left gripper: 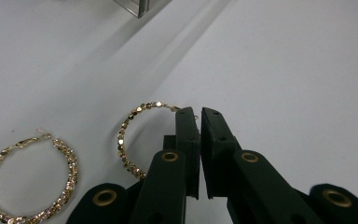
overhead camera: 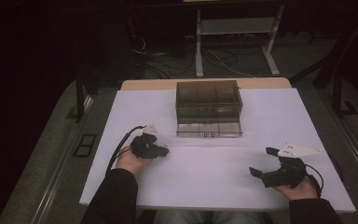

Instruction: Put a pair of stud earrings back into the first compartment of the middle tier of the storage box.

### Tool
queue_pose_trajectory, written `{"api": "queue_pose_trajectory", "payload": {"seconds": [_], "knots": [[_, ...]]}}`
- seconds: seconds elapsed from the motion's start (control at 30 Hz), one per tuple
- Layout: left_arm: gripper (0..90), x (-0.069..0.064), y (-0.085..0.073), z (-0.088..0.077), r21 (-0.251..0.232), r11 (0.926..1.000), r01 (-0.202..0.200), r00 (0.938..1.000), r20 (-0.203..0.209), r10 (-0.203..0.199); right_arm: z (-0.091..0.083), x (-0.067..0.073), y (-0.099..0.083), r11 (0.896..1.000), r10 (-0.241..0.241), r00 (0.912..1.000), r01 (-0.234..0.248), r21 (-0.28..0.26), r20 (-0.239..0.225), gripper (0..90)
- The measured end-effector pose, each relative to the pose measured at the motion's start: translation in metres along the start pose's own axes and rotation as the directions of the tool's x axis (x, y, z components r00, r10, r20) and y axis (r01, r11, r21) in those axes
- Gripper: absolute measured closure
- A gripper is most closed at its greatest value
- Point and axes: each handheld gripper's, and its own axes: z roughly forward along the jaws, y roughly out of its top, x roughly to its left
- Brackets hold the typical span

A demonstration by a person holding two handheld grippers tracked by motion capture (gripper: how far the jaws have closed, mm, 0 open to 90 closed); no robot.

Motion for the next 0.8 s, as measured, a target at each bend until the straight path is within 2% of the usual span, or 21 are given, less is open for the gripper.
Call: {"api": "queue_pose_trajectory", "payload": {"seconds": [0.2,0.4,0.5,0.8], "knots": [[85.8,0.000,0.001,-0.011,-0.060,0.9981,0.012,0.9999,0.003,-0.012,0.000,0.000,0.000,1.000,-0.002,1.0000,0.002,-0.003,0.000,0.0],[85.8,0.001,0.004,-0.025,-0.120,0.9925,0.022,0.9997,0.008,-0.022,0.000,0.000,0.000,1.000,-0.001,1.0000,0.001,-0.003,0.000,0.0],[85.8,0.000,0.007,-0.032,-0.175,0.9842,0.027,0.9992,0.034,-0.021,0.000,0.001,0.000,1.000,-0.001,1.0000,0.001,-0.003,-0.001,0.0],[85.8,-0.004,0.022,-0.043,-0.196,0.9806,0.004,0.9998,0.019,0.000,-0.001,0.000,0.000,1.000,-0.001,1.0000,0.001,-0.006,0.000,0.0]]}}
